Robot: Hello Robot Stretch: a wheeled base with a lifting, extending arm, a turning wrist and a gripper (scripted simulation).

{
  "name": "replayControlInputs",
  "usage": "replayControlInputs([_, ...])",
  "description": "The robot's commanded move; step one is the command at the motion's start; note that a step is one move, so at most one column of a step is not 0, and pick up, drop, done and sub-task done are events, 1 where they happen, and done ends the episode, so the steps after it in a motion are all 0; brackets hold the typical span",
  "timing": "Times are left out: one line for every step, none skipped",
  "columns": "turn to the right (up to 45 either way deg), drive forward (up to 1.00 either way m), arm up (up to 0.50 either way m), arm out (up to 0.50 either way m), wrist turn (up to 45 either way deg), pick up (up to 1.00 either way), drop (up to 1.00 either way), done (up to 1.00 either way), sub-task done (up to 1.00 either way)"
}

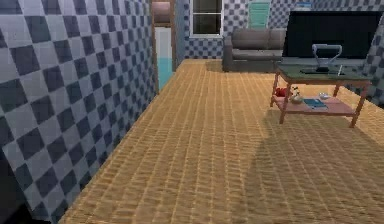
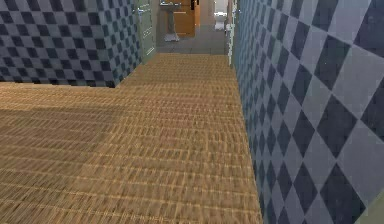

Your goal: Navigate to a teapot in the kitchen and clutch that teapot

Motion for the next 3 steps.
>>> replayControlInputs([0.0, 0.5, 0.0, 0.0, 0.0, 0.0, 0.0, 0.0, 0.0])
replayControlInputs([0.0, 1.0, 0.0, 0.0, 0.0, 0.0, 0.0, 0.0, 0.0])
replayControlInputs([0.0, 1.0, 0.0, 0.0, 0.0, 0.0, 0.0, 0.0, 0.0])
